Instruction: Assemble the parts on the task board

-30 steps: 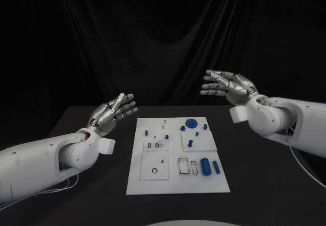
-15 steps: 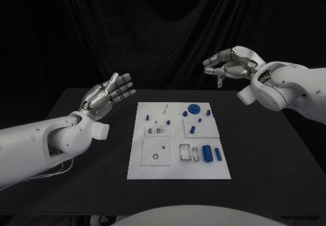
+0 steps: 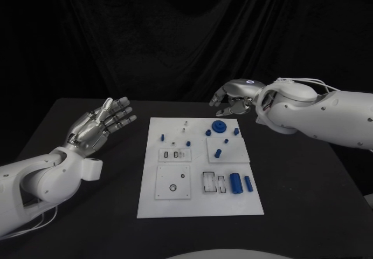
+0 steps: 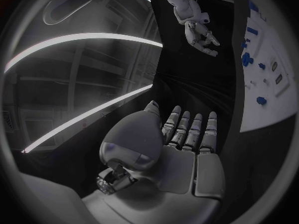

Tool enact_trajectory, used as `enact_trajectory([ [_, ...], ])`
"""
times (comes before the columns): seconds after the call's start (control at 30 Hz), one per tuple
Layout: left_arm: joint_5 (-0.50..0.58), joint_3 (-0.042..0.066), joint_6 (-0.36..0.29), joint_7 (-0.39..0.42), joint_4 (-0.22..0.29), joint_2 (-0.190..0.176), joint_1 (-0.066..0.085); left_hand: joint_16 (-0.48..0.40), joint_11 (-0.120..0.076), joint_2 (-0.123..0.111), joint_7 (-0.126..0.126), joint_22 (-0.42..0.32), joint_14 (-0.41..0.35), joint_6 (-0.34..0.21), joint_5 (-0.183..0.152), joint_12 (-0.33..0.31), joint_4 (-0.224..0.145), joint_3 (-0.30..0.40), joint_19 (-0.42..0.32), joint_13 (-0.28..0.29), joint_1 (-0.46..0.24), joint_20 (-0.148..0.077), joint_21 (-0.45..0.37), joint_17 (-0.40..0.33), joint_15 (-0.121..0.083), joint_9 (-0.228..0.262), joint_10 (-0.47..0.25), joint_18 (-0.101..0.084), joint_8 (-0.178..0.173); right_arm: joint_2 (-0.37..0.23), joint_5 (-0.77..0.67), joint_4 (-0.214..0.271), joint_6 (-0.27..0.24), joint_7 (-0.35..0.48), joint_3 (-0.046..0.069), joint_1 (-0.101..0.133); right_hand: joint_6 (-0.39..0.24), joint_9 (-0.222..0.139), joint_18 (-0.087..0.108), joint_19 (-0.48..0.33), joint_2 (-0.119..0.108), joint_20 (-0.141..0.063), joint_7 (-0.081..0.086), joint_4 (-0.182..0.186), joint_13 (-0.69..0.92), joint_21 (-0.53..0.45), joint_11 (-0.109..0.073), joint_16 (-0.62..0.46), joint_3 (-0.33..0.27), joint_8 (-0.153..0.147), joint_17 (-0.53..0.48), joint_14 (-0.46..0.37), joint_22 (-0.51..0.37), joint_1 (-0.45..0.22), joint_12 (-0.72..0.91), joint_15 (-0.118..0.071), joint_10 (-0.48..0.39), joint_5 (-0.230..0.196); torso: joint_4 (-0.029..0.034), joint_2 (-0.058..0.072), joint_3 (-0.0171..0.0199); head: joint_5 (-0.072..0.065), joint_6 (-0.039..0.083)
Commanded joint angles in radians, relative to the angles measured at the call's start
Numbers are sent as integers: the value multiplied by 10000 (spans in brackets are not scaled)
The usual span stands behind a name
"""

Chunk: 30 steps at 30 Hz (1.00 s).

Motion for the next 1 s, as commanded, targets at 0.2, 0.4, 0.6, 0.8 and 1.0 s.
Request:
enact_trajectory([
  [0.2, -70, 6, 196, 1404, 213, -235, 26, -101, 55, -11, 42, -24, -130, 4, 106, -119, -10, 11, -96, -21, 130, 10, -83, -24, 18, 7, -102, 58, -72, -21, -2327, 111, 437, -591, 0, -269, -40, -16, -168, 129, -64, 24, 39, -22, 17, 275, 75, 248, 190, -186, 394, 167, 421, -290, -205, 32, -23, -188, 217, 686, -300, -350, 420],
  [0.4, -70, 5, 217, 1398, 339, -307, 26, -116, 57, -10, 43, -28, -153, 16, 144, -119, -11, 21, -106, -18, 138, 14, -86, -26, 18, 10, -103, 60, -76, -144, -2402, 299, 494, -544, 0, -313, -42, -13, -196, 167, -167, 48, 30, -8, 33, 430, 102, 370, 324, -303, 588, 214, 661, -510, -280, 54, 97, -313, 287, 871, -382, -495, 598],
  [0.6, -70, 5, 255, 1369, 383, -324, 26, -134, 73, -10, 49, -36, -187, 15, 188, -136, -14, 36, -131, -17, 154, 19, -101, -29, 18, 11, -116, 62, -83, -219, -2423, 416, 790, -547, 0, -353, -38, -11, -214, 168, -234, 61, -32, -137, 28, 570, 113, 460, 626, -466, 746, 236, 889, -543, -426, 66, 260, 239, 265, 943, -426, -525, 634],
  [0.8, -54, 4, 278, 1356, 342, -314, 26, -151, 83, -9, 23, -41, -213, -20, 230, -164, -15, 55, -142, -19, 174, 22, -104, -30, 20, 7, -144, 65, -102, -292, -2429, 416, 796, -573, 0, -396, -14, -5, -221, 118, -333, 94, -151, -275, 47, 632, 146, 466, 966, -646, 801, 209, 1025, -525, -537, 106, 549, 975, 261, 940, -431, -517, 582],
  [1.0, 9, 3, 342, 1347, 309, -274, 24, -164, 88, -15, -11, -50, -222, -35, 345, -161, -26, 103, -163, -11, 243, 28, -111, -25, 30, 8, -142, 67, -122, -304, -2502, 367, 645, -559, 0, -484, 160, 29, -235, 125, -374, 133, -152, -294, 42, 688, 164, 509, 1107, -632, 880, 222, 1129, -551, -578, 151, 660, 1097, 215, 924, -418, -462, 520],
])
